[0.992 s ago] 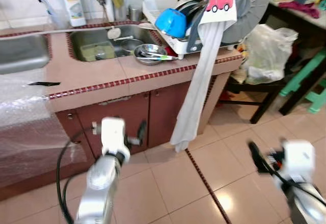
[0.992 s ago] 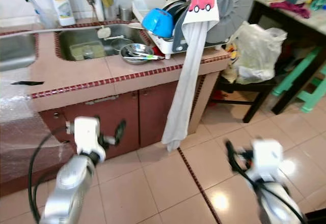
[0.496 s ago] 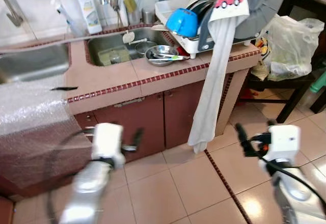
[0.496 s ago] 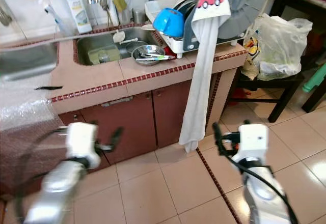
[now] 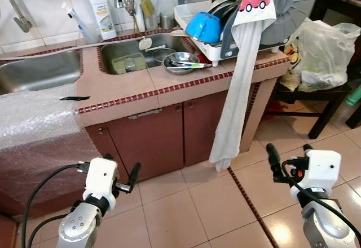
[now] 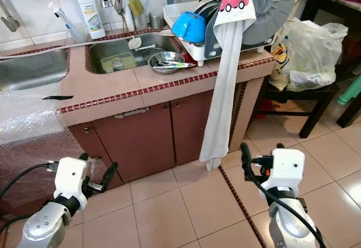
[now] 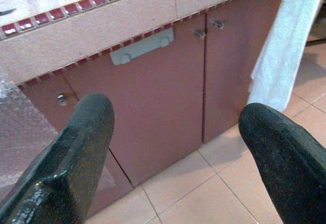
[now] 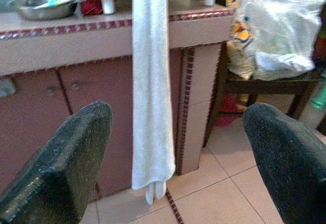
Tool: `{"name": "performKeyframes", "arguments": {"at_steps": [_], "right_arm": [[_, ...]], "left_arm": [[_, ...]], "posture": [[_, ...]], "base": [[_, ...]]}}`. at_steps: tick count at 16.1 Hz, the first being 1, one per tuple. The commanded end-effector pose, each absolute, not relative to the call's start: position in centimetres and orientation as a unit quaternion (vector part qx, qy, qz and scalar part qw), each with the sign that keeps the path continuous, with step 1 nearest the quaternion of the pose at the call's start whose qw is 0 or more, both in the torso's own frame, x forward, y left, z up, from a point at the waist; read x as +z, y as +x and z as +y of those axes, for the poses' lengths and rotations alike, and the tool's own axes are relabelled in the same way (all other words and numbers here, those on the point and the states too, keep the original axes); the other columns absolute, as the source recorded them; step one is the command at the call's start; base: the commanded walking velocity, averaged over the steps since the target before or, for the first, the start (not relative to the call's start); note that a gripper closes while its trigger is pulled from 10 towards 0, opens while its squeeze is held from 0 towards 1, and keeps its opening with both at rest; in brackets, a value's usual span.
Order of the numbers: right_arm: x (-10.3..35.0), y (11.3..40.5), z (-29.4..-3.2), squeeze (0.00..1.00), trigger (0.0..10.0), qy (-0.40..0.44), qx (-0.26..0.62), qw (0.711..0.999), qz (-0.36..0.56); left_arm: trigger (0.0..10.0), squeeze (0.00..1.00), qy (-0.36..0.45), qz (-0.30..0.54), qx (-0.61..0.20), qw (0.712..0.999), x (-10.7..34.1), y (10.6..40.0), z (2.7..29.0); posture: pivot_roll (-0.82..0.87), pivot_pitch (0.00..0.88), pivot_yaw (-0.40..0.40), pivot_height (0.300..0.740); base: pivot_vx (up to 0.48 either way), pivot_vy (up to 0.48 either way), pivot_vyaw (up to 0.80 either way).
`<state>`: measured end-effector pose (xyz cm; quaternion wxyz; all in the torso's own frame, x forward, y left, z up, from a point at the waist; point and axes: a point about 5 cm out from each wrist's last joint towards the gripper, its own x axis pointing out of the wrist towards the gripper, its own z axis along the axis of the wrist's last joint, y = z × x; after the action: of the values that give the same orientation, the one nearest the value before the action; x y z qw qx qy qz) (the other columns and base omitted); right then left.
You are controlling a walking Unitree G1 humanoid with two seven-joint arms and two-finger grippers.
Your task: Kitchen organization
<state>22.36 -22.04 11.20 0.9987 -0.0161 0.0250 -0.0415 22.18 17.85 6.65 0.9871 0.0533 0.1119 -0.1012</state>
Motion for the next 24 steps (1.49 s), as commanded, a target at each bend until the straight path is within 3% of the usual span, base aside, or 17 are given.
{"name": "performKeyframes", "arguments": {"at_steps": [1,4,10,24], "right_arm": [[11.9,22.5,-22.1,0.0,10.0,-0.007,-0.052,0.999,0.011],[13.0,23.6,-21.4,0.0,10.0,-0.021,-0.032,0.999,-0.006],[13.3,24.2,-21.4,0.0,10.0,-0.021,-0.041,0.999,-0.013],[13.3,25.2,-20.1,0.0,10.0,0.015,-0.049,0.998,-0.022]], "left_arm": [[10.0,0.0,0.057,0.096,-0.088,0.99,7.4,22.3,18.2],[10.0,0.0,0.054,0.079,-0.092,0.991,7.9,23.0,18.0],[10.0,0.0,0.037,0.063,-0.08,0.994,8.5,24.6,17.6],[10.0,0.0,0.038,0.053,-0.041,0.997,10.3,26.9,18.4]], "posture": [[-0.02,0.0,0.08,0.74],[-0.03,0.0,0.083,0.74],[-0.03,0.0,0.09,0.74],[0.03,0.0,0.109,0.74]], "base": [[0.0,0.0,0.0],[0.0,0.0,0.0],[0.0,0.0,0.72],[0.0,0.0,0.0]]}}
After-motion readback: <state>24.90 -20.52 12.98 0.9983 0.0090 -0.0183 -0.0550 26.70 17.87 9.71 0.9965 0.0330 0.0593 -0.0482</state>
